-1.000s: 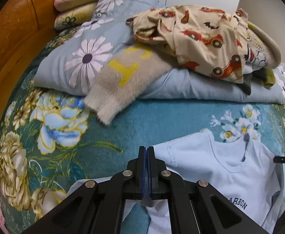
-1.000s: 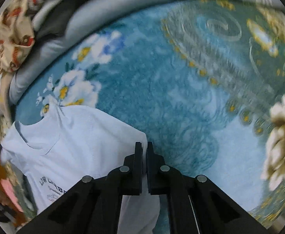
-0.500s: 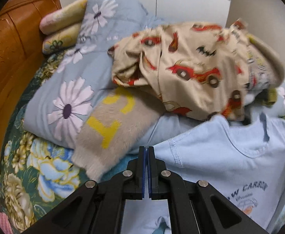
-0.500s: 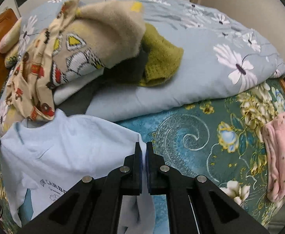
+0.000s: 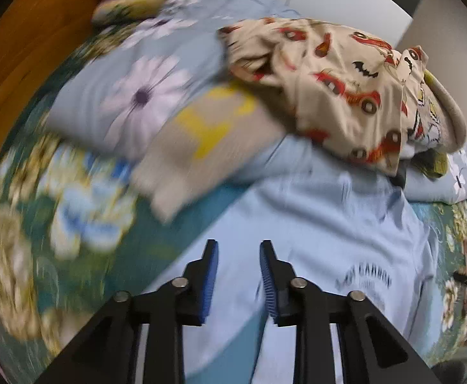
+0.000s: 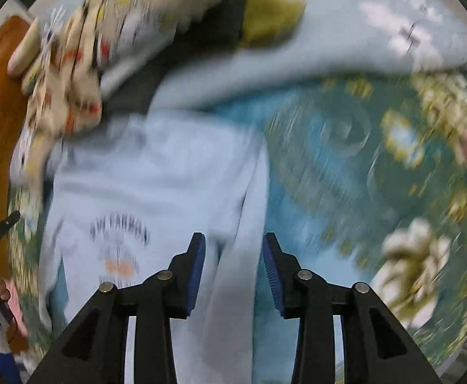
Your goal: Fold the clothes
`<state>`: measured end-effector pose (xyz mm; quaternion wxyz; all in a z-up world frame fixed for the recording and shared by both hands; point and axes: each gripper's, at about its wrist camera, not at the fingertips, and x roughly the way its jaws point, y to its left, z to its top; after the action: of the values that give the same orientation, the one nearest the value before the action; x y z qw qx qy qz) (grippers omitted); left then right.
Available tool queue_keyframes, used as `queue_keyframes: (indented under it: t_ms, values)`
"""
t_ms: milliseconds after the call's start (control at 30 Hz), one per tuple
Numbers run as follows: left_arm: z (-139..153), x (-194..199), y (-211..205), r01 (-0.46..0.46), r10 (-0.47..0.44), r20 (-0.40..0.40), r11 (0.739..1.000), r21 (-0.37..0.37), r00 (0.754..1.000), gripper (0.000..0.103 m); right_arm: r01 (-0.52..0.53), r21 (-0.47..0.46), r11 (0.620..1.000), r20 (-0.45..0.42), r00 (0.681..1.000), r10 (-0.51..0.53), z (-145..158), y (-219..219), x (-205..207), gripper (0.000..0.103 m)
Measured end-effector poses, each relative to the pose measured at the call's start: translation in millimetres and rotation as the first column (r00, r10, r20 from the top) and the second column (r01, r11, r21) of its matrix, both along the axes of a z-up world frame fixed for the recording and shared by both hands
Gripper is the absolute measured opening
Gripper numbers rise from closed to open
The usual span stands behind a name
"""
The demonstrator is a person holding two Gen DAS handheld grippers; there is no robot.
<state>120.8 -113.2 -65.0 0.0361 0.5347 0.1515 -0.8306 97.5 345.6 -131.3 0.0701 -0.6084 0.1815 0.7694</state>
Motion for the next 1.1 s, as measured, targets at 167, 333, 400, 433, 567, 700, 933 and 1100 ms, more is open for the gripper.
queue_keyframes:
  t_ms: [167,333,400,433,567,700,933,1100]
  values:
    - [-11,71,-18,-0.104,0.101,0.040,0.991,0.083,0.994,0.031,-0.027,-0.065,0.998,0.164,0.986,0.037,-50,-31,20,0.046]
    - [-5,97,-37,-0.193,0.191,0.028,0.974,0.122,0.981,0.031,0.064,-0.050,0.997,0.203,0.978,-0.053,-64,-27,41,0.046]
    - [1,100,-46,-0.227,0.228,0.010,0.967,0.119,0.974,0.031,0.124,-0.093,0.988,0.207,0.973,-0.103,-67,-20,53,0.046]
    - [3,101,-50,-0.243,0.244,0.006,0.963,0.120,0.970,0.031,0.155,-0.113,0.981,0.210,0.969,-0.129,-69,-17,59,0.046]
    - [2,107,-66,-0.288,0.289,0.009,0.950,0.122,0.957,0.031,0.232,-0.174,0.957,0.249,0.951,-0.185,-77,-12,74,0.046]
    - [-2,120,-83,-0.307,0.307,0.022,0.947,0.093,0.952,0.032,0.262,-0.197,0.945,0.255,0.944,-0.209,-75,-13,81,0.046]
    - [-36,152,-119,-0.391,0.383,0.119,0.919,0.050,0.916,0.034,0.288,-0.166,0.943,0.293,0.927,-0.232,-72,-18,90,0.046]
    - [-59,174,-133,-0.482,0.470,0.173,0.876,0.031,0.866,0.034,0.307,-0.137,0.942,0.348,0.905,-0.245,-86,-25,92,0.046]
